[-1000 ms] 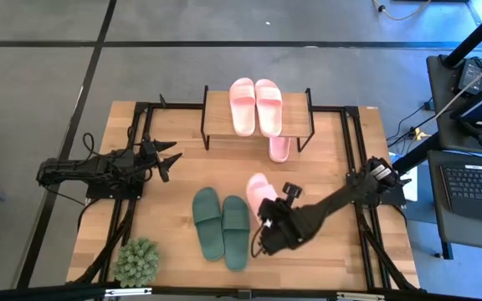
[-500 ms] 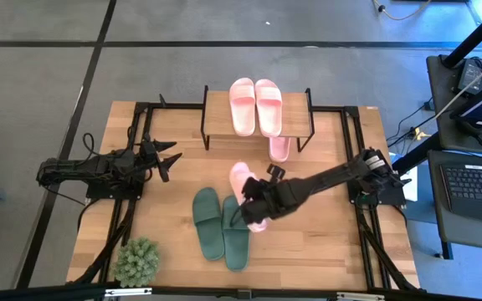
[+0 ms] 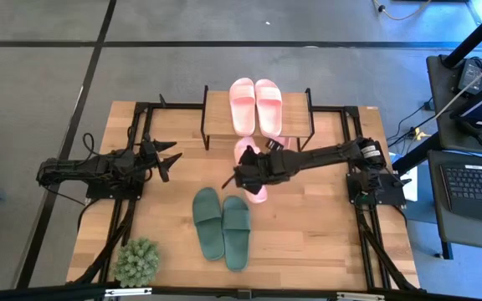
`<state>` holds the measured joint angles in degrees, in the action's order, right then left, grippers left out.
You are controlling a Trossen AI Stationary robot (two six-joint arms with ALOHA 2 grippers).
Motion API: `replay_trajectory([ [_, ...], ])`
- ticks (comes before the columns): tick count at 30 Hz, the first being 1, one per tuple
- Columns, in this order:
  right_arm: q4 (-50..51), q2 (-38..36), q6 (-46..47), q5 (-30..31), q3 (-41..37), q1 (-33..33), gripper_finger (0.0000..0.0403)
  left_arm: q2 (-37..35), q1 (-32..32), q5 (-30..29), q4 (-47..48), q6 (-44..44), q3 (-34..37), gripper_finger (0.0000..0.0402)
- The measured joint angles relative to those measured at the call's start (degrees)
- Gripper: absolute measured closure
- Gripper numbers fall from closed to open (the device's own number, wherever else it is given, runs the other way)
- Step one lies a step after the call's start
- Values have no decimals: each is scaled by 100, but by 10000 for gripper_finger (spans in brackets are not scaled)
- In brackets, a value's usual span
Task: Pick and place slides into the shelf
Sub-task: Put the pink slide under the shelf
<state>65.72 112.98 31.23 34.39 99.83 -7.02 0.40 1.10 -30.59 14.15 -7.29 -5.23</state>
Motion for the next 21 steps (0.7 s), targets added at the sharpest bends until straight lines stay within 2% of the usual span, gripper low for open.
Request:
replay_trajectory([
  [10,-16,336,-1,-11,-4,251,401,0,0,0,0,332,2,177],
  [15,-12,528,269,323,-4,286,401,0,0,0,0,332,2,177],
  [21,-12,840,314,335,-4,292,401,0,0,0,2,330,2,177],
])
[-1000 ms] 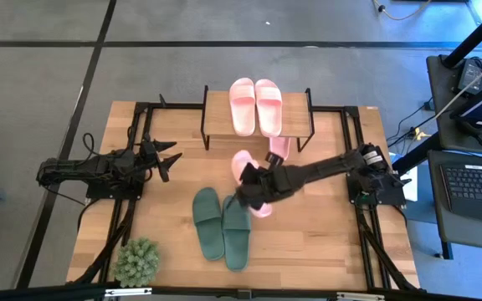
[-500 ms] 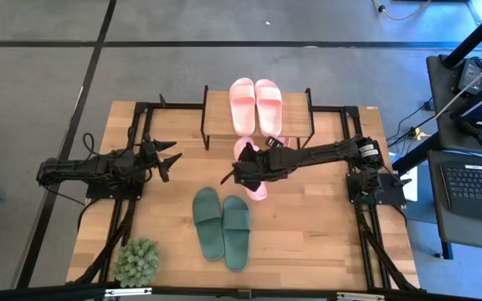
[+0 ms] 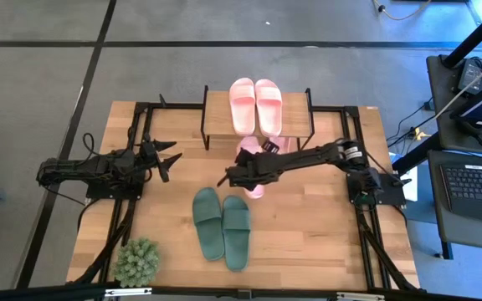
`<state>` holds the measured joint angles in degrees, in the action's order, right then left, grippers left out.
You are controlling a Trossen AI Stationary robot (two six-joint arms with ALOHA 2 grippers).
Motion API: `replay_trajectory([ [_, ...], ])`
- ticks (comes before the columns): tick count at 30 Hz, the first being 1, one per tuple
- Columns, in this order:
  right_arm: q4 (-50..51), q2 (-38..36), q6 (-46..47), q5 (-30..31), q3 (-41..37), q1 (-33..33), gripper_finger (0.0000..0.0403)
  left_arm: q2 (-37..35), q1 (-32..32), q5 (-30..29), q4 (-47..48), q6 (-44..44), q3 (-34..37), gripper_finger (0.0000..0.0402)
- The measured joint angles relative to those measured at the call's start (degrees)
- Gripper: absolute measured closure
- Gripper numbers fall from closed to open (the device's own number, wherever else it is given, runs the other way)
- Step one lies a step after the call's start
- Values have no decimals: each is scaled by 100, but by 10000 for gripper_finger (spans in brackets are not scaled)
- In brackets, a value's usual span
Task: Pick and place slides into the shelf
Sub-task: Put the pink slide under the shelf
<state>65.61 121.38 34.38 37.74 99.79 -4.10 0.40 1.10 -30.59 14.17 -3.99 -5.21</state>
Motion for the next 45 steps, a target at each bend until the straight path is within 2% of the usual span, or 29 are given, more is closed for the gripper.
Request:
replay_trajectory([
  [11,443,374,592,154,2,203,401,1,0,0,-1,-2,-1,177],
  [23,559,374,590,167,2,304,401,1,0,0,0,-2,0,177],
  [33,550,374,402,157,2,308,349,0,0,0,-2,-2,-2,177],
  [45,541,374,614,163,0,309,343,0,0,0,0,-3,0,177],
])
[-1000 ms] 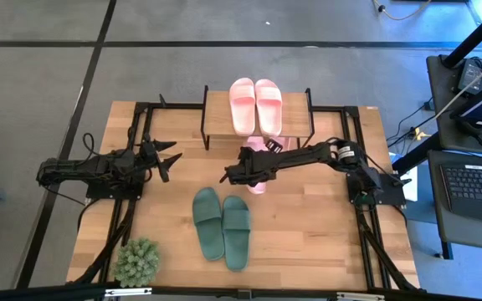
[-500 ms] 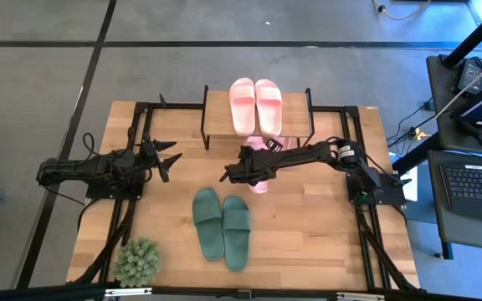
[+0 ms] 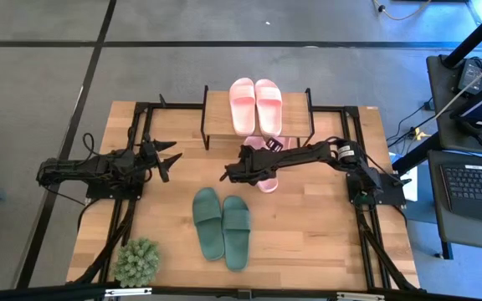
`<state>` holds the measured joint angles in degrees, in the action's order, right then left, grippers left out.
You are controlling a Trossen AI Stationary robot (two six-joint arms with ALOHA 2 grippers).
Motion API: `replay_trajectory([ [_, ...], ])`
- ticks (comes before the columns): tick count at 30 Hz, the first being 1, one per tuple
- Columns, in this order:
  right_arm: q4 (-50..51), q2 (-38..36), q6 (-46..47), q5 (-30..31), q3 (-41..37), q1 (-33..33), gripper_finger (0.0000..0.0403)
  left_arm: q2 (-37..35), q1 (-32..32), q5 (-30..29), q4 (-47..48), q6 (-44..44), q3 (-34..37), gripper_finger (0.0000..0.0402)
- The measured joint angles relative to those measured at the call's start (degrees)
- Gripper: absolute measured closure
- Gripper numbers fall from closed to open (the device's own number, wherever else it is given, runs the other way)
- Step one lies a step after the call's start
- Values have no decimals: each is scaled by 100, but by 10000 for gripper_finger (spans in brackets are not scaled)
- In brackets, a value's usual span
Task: Pick and place slides into the shelf
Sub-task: Put the pink slide under the shelf
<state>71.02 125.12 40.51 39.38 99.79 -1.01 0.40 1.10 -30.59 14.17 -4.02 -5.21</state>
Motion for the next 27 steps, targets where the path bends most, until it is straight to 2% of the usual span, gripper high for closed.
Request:
replay_trajectory([
  [19,-45,0,-55,-165,0,-33,338,0,0,2,-1,-1,-1,177],
  [23,1,0,-54,-313,84,-33,307,2,0,2,0,-2,-2,177],
  [27,159,0,-68,-434,236,-33,246,0,0,2,0,-2,-2,177],
])
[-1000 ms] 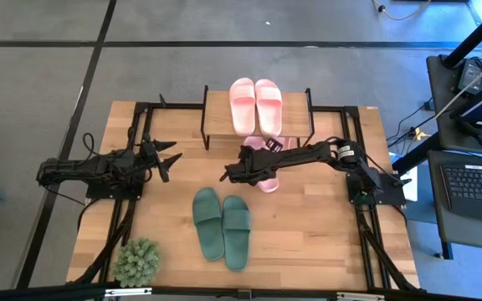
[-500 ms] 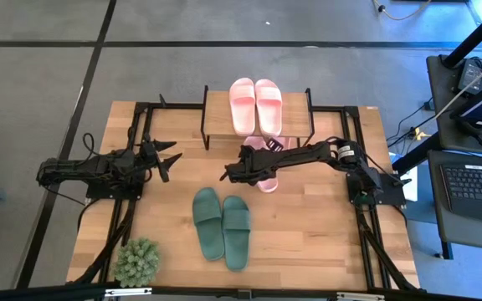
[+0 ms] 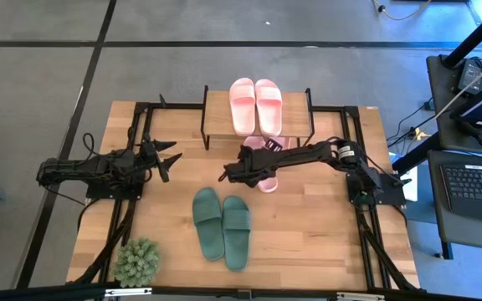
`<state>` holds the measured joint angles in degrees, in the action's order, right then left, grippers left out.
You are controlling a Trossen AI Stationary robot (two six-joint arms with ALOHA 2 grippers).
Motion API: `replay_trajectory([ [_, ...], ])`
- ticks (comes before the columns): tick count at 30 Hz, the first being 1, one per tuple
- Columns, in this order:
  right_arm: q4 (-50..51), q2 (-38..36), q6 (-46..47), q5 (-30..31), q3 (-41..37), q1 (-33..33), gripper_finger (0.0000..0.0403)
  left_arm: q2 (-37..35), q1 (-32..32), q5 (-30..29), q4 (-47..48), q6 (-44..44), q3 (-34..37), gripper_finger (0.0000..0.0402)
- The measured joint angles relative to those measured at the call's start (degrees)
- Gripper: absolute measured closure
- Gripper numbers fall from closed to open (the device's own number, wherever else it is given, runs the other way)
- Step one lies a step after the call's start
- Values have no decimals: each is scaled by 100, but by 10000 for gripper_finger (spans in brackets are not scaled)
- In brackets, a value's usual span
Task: Pick and place slides into the shelf
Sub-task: Put the pink slide under the shelf
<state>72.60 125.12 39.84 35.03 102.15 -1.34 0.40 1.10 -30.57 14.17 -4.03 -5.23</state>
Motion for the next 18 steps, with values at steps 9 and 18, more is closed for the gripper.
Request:
replay_trajectory([
  [9,1009,0,-129,-20,616,-224,144,1,0,0,-2,0,2,177],
  [18,1731,-7,-1319,-782,1035,-980,132,0,0,2,0,-2,2,177],
])
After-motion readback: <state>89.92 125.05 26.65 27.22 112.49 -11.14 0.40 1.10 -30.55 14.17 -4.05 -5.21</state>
